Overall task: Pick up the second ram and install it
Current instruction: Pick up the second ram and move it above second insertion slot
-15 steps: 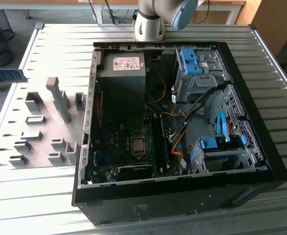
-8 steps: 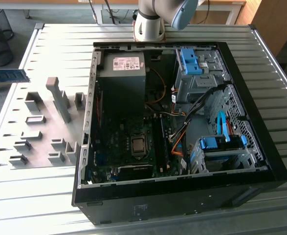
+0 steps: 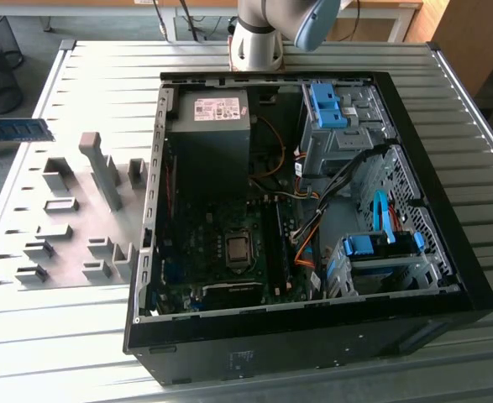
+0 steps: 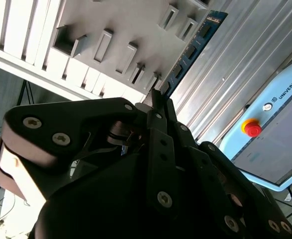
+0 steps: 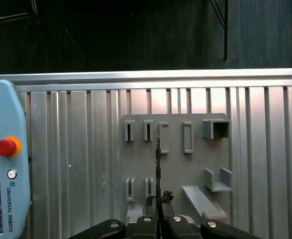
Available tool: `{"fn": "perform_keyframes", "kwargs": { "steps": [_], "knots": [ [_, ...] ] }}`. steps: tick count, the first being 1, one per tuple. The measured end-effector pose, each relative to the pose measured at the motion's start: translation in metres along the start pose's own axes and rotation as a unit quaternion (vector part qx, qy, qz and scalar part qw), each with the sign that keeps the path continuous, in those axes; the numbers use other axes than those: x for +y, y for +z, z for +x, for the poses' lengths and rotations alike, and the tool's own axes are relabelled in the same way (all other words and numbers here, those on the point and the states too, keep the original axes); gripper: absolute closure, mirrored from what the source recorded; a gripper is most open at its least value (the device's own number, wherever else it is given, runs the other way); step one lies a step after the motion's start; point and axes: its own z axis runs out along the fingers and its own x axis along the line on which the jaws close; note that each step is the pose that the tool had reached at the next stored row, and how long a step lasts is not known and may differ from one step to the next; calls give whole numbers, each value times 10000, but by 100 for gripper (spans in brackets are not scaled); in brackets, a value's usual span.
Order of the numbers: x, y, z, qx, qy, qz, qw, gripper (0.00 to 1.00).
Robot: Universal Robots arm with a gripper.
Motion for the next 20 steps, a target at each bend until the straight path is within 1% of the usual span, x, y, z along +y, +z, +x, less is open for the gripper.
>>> {"fn": "perform_keyframes", "kwargs": {
  "steps": [8,10,15,20],
  "knots": [
    [-26,0,-1,0,0,0,10000,86],
    [-64,0,-2,0,0,0,10000,86],
    [-94,-1,-4,0,0,0,10000,86],
    [-142,-1,-6,0,0,0,10000,86]
  ]
}}
